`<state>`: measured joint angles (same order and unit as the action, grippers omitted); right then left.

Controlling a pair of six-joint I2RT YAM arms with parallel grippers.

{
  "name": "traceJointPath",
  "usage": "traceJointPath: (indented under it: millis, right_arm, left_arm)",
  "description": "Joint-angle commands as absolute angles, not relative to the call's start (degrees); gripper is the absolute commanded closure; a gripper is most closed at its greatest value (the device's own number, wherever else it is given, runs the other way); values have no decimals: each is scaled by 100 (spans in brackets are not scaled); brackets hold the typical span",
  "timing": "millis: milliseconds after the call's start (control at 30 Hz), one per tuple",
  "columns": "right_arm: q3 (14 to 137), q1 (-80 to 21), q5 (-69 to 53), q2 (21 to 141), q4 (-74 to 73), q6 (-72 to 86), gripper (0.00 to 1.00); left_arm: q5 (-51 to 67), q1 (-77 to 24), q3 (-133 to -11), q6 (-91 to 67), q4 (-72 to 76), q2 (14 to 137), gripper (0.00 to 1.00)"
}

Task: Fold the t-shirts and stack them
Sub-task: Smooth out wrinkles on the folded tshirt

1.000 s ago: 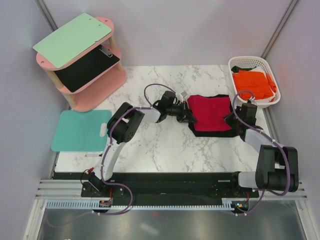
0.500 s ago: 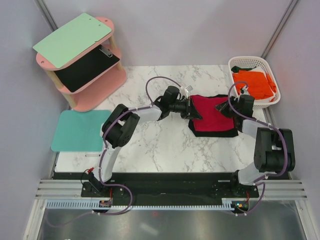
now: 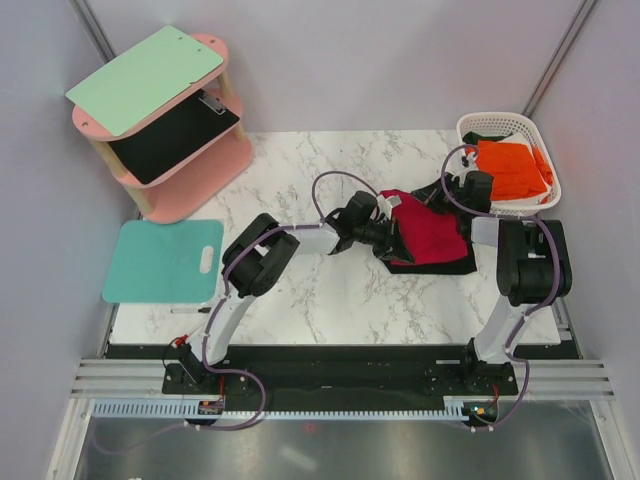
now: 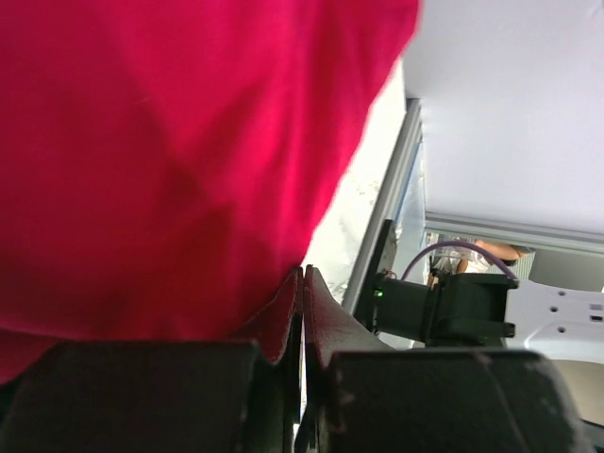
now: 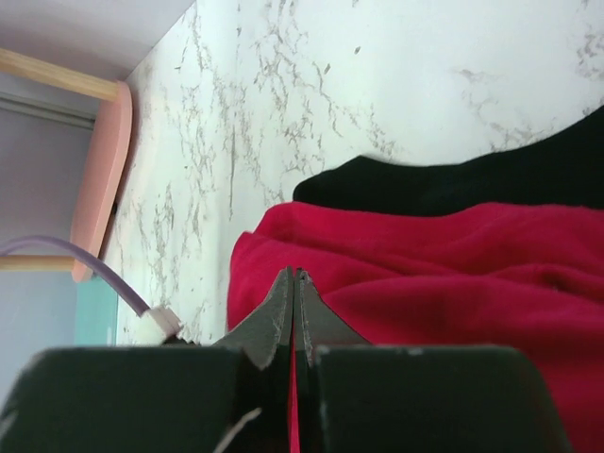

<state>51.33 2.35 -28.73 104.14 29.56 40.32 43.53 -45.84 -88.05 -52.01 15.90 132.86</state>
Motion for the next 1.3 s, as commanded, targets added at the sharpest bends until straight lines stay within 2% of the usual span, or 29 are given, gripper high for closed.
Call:
traceJointPath:
  millis: [0,333,433,733,933,1267]
  right_arm:
    - [5493,246,-2936,10845,3287,3999,100]
    - [5572,474,-2733,11812,3647,4060,100]
    - [5634,562,-3066,11857,3814,4192,100]
    - [5309,457,-3270,10416,3200,4148,100]
    - [4712,457,-3252,9669,3094,4245,100]
    - [3912,527,-3594,9554,3373,4604,100]
  left_arm:
    - [4298,-4641,-8693,-5010,1635,13438,98]
    - [4219,-4764,-8148,-4957,1696,13430,98]
    - [4245,-4772,-8121,-4966,1696,13500,98]
    - [3956,-4764,-7831,-4290,1118,12438,98]
    - [3726,-4580,-8542,-3657,168,12129,98]
    - [4043,-3982,-10123,-3946,114,13104,98]
